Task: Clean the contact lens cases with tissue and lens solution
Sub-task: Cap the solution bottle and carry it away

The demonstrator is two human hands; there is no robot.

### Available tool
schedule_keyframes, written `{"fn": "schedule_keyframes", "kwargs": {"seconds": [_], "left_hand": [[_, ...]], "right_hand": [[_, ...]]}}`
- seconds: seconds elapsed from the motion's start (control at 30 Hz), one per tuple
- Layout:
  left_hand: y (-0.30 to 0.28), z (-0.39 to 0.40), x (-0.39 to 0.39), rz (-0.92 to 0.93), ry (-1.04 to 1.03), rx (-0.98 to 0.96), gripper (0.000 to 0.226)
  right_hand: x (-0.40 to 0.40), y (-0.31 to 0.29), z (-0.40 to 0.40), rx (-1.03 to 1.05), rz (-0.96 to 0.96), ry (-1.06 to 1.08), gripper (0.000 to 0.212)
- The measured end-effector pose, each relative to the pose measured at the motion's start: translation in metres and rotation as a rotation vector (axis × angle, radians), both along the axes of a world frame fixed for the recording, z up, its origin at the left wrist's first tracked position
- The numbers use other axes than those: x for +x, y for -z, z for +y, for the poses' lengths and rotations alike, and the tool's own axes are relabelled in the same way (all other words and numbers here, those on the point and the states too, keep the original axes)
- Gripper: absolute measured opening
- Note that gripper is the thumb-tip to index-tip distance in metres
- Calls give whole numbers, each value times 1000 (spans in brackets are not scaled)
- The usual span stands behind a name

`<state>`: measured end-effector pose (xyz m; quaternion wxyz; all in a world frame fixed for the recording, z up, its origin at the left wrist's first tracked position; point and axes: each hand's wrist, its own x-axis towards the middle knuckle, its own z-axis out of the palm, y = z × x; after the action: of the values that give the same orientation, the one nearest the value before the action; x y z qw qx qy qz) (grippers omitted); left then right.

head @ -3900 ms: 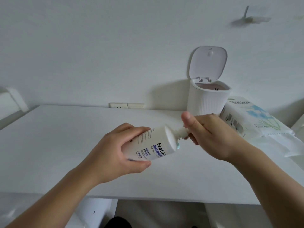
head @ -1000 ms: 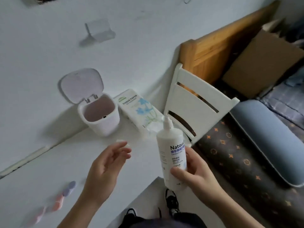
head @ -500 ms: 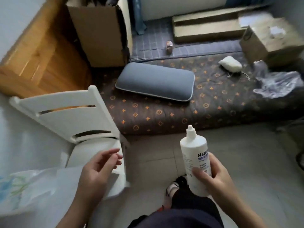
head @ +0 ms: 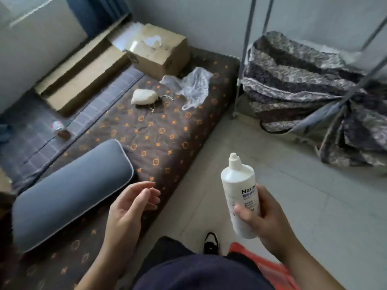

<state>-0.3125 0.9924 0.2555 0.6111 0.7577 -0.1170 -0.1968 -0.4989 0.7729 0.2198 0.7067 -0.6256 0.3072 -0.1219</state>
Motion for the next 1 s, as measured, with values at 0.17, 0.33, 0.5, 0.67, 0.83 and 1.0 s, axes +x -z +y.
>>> {"fn": "schedule_keyframes", "kwargs": {"seconds": [0.17, 0.33, 0.5, 0.67, 0.83, 1.0], "left_hand": [[6, -108, 28, 36, 286, -36, 22], [12, -202, 54, 59, 439, -91, 20], [22, -295, 96, 74, 529, -134, 20], [12, -390, 137, 45, 642, -161, 26], [8, -460, 167, 44, 672, -183, 26], [18, -517, 187, 80, 646, -144, 29]], "right_hand": [[-20, 1, -43, 4, -14, 290, 42], [-18, 5, -91, -41, 20, 479, 39], [8, 1, -158, -115, 49, 568, 37], [31, -15, -230, -149, 16, 666, 33], [48, -20, -290, -183, 26, 734, 36], [66, -7, -357, -172, 57, 703, 42]]}}
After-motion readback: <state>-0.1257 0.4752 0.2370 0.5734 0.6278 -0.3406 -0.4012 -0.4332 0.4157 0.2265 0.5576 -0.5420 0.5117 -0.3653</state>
